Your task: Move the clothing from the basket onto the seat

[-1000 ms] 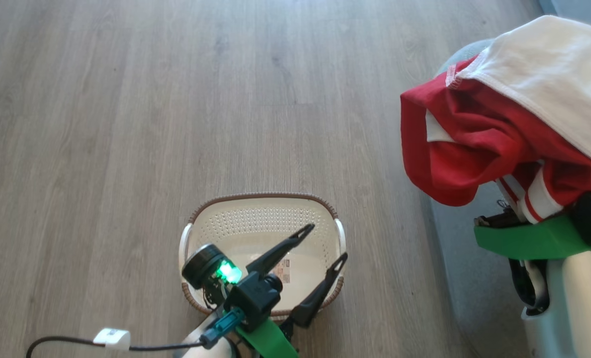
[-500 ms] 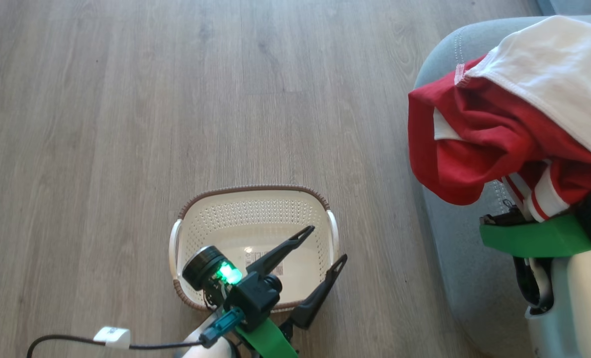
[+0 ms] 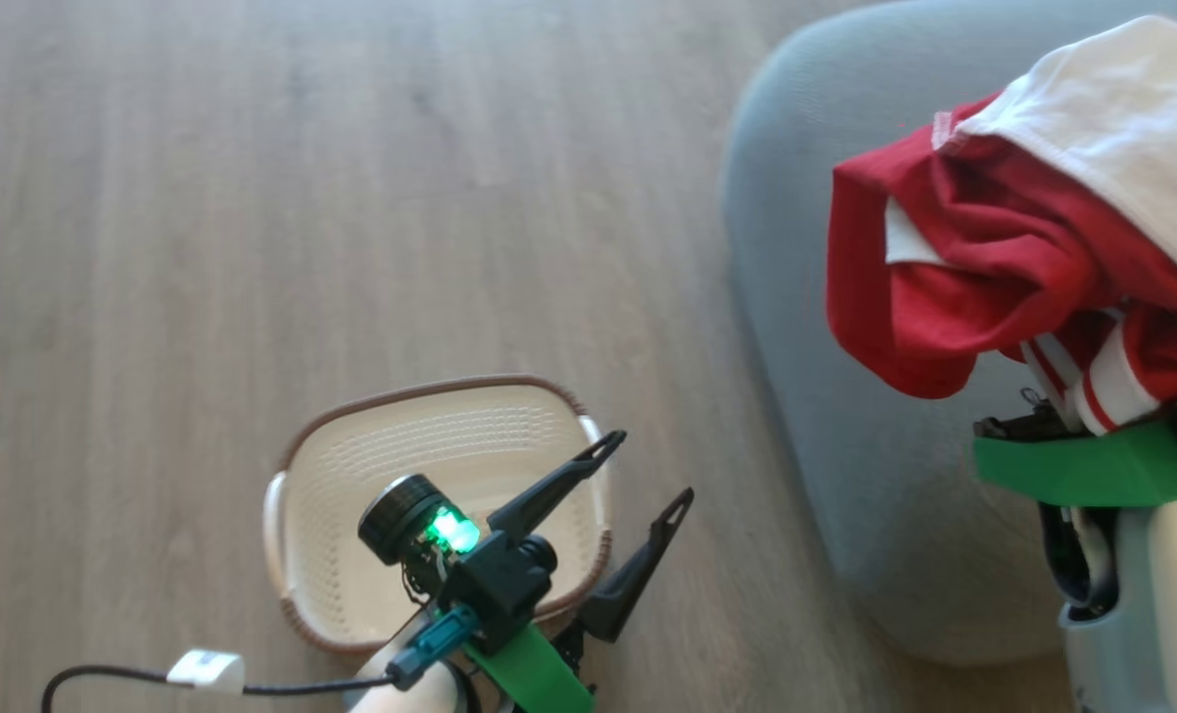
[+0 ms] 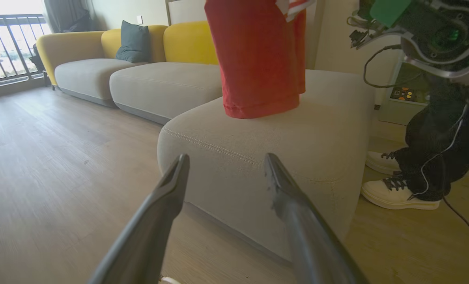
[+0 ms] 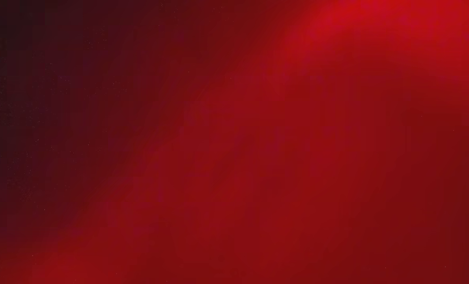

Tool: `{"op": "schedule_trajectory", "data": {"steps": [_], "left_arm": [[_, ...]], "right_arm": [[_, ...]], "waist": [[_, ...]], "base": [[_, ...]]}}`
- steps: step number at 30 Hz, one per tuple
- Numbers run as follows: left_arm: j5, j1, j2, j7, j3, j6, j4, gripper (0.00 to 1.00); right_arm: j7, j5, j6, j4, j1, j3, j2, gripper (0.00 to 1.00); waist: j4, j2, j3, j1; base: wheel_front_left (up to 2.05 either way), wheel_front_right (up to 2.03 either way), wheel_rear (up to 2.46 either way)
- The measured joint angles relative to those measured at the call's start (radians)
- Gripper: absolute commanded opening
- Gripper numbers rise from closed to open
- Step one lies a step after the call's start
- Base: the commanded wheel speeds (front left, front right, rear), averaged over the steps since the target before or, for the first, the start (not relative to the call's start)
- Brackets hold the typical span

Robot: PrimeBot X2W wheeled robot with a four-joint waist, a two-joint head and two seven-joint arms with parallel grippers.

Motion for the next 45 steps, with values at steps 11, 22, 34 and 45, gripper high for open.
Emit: {"op": "schedule_trajectory", "data": {"steps": [11,22,34,45], "left_arm": [[0.009,-0.046,0.001,0.0,-0.014,0.0,-0.027,1.0],[0.01,-0.056,0.007,0.0,-0.022,0.0,-0.064,1.0],[0.009,-0.058,0.008,0.0,-0.047,0.0,-0.063,1.0],[0.009,-0.066,0.022,0.0,-0.046,0.0,-0.082,1.0]], "right_arm": [[0.0,0.0,0.0,-0.024,0.001,-0.057,0.005,0.0],[0.0,-0.001,0.0,-0.044,0.006,-0.119,0.028,0.0],[0.0,-0.002,0.0,-0.052,0.006,-0.144,0.035,0.0],[0.0,-0.01,0.0,-0.042,-0.04,-0.213,0.042,0.0]], "waist": [[-0.194,0.0,0.034,0.0],[-0.345,0.0,0.08,0.0],[-0.358,0.0,0.087,0.0],[-0.342,0.0,0.128,0.0]], "base": [[0.0,0.0,0.0],[0.0,0.0,0.0],[0.0,0.0,0.0],[0.0,0.0,0.0]]}}
